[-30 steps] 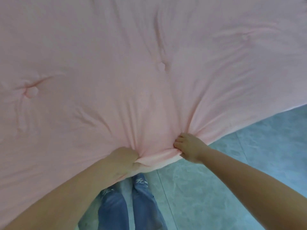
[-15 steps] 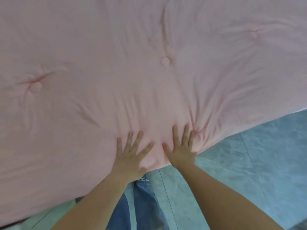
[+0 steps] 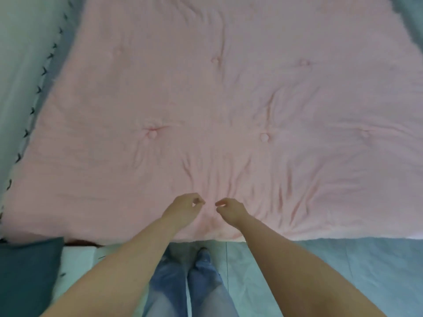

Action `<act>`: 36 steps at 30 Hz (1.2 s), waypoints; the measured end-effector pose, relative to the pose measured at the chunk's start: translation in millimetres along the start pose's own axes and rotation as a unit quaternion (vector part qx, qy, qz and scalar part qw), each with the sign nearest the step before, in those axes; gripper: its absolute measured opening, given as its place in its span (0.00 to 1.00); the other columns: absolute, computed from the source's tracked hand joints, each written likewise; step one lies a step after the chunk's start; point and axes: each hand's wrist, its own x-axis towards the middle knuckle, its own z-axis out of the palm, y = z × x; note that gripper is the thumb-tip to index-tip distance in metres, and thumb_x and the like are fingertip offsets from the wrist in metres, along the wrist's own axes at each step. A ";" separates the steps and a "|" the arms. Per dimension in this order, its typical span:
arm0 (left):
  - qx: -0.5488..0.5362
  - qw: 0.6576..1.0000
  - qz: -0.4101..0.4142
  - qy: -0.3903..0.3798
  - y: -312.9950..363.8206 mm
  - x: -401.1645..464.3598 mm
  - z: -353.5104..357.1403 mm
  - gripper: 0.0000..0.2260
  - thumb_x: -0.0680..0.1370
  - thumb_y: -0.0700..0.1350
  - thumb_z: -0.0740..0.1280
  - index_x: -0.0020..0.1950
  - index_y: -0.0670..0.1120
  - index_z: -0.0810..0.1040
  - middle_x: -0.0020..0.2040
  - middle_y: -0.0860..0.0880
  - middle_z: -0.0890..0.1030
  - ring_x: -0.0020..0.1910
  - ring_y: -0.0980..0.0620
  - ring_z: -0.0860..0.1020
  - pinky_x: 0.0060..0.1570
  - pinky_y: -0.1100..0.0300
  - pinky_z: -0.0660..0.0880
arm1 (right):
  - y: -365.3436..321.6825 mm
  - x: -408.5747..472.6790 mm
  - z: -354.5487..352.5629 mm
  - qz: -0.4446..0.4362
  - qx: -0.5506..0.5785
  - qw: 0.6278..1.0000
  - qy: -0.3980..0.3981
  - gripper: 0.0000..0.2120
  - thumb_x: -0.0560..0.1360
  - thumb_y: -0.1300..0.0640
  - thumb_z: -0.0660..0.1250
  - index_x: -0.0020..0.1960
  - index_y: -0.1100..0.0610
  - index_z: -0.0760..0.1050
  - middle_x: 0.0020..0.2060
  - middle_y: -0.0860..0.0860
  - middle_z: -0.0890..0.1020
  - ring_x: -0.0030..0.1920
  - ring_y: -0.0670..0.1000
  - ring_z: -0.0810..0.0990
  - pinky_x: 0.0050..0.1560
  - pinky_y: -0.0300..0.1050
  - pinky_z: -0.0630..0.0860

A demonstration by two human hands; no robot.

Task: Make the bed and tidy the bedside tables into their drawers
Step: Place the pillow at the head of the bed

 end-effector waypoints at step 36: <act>-0.185 0.841 -0.379 0.340 -438.5 -482.7 -159.6 0.18 0.80 0.50 0.63 0.70 0.51 0.70 0.69 0.45 0.70 0.63 0.45 0.73 0.62 0.54 0.71 | -442.4 -188.7 366.7 -0.517 -0.600 0.599 -0.124 0.26 0.79 0.56 0.59 0.76 0.48 0.61 0.75 0.51 0.62 0.75 0.54 0.59 0.73 0.50 0.58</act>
